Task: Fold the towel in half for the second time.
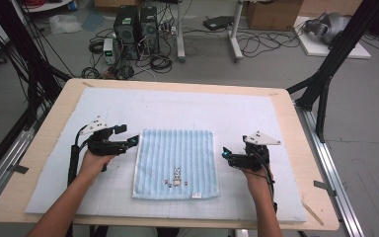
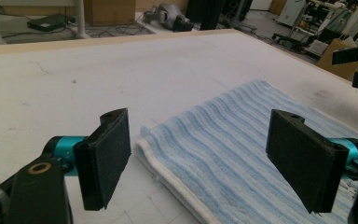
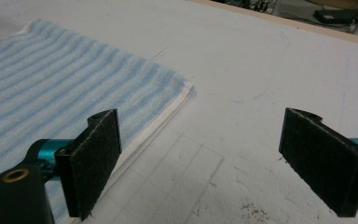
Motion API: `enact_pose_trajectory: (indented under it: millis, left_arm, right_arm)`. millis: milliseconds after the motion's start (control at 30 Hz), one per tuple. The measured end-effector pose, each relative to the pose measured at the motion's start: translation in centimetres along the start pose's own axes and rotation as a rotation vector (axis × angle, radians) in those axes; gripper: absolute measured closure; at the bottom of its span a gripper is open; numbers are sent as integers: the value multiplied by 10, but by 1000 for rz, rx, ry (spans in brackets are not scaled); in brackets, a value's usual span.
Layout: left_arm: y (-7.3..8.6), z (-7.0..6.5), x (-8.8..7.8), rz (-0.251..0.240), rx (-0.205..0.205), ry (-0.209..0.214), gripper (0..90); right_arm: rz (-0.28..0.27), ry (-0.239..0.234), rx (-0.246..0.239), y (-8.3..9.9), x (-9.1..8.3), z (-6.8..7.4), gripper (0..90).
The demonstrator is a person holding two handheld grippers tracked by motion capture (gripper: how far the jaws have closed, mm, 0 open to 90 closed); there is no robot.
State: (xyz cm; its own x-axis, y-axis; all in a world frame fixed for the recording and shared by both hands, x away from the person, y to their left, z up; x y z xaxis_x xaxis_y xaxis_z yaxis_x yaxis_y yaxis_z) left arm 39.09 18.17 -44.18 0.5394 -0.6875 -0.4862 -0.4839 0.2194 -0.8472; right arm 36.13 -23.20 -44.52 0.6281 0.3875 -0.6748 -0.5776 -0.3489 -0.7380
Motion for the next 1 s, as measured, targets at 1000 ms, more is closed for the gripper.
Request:
enact_pose_trajectory:
  millis: [1000]
  left_arm:
    - [-13, 29, 38, 171, -82, -102, 252]
  right_arm:
    - [20, -30, -11, 1, 6, 3, 121]
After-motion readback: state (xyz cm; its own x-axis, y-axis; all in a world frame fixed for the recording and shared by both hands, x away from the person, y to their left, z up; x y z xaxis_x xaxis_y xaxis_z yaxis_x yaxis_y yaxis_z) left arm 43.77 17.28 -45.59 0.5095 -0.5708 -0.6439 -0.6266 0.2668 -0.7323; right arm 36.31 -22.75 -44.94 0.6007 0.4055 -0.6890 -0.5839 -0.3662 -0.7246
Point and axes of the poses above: each handheld gripper's, and its own axes: x roughly forward along the jaws, y roughly out of its underside, z roughly to its left, the point moved 5 cm from there along x, roughly forward along the jaws, and after that the axes turned 13 degrees about z, right-handed, at the moved point
